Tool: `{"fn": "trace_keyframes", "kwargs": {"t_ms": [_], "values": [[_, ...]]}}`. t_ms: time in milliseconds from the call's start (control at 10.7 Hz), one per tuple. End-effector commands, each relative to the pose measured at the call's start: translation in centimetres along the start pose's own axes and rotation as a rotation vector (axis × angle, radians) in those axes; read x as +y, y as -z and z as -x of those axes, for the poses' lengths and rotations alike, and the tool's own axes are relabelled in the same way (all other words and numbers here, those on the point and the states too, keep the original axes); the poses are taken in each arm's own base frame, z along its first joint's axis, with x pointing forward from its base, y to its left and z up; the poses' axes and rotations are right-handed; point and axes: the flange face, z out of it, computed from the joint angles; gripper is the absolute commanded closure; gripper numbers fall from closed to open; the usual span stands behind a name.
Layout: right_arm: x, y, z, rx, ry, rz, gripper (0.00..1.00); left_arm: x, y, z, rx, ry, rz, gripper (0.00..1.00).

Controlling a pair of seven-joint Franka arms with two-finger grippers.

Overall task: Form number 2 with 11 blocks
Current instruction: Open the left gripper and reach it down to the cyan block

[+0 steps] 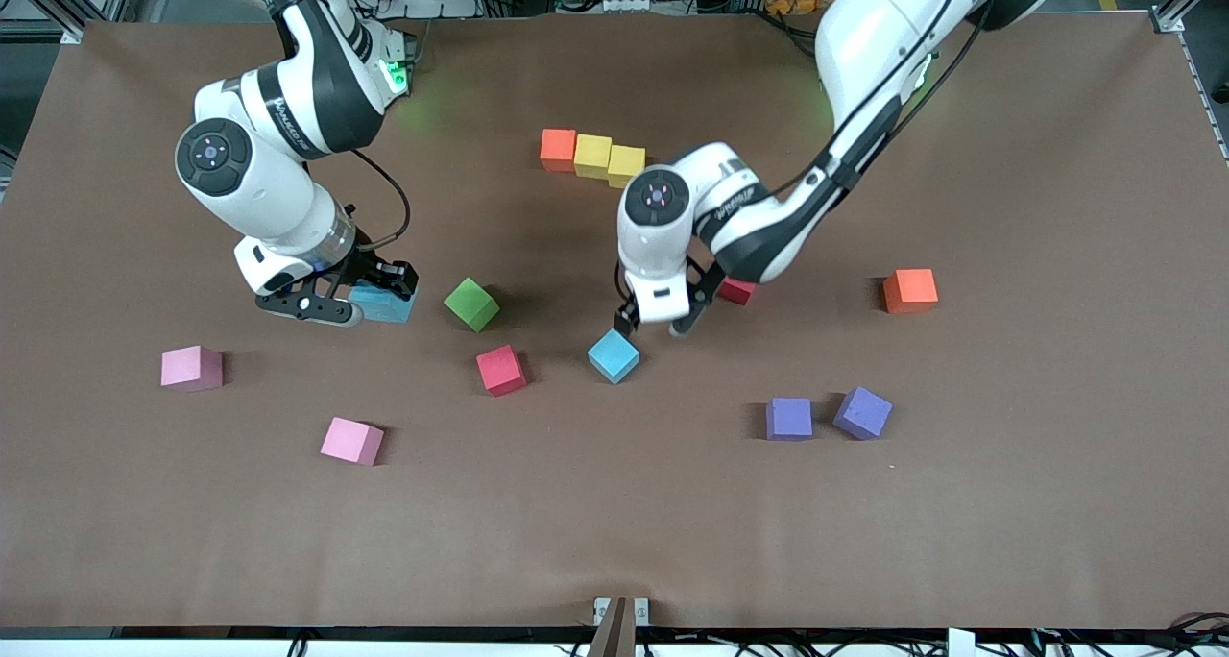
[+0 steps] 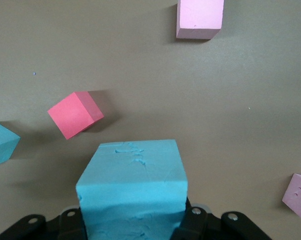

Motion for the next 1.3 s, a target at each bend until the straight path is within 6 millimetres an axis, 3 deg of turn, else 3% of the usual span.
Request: {"fn": "trace_keyframes", "kwargs": {"t_ms": [0,652,1210], "values": [[0.4,0.5,0.4,0.002,-0.025,-0.019,0.69,1.9,-1.4,1.1,0.066,-0.044,0.040,0.00],[0.4,0.3,0.2,0.002,-0.027,-0.018,0.69,3.0,-3.5,2.6,0.055,-0.086,0.183,0.00],[0.4,0.1,0.2,0.000,-0.027,-0.017,0.69,3.3,-5.7,1.9,0.080,-0.088,0.222,0.00]]}}
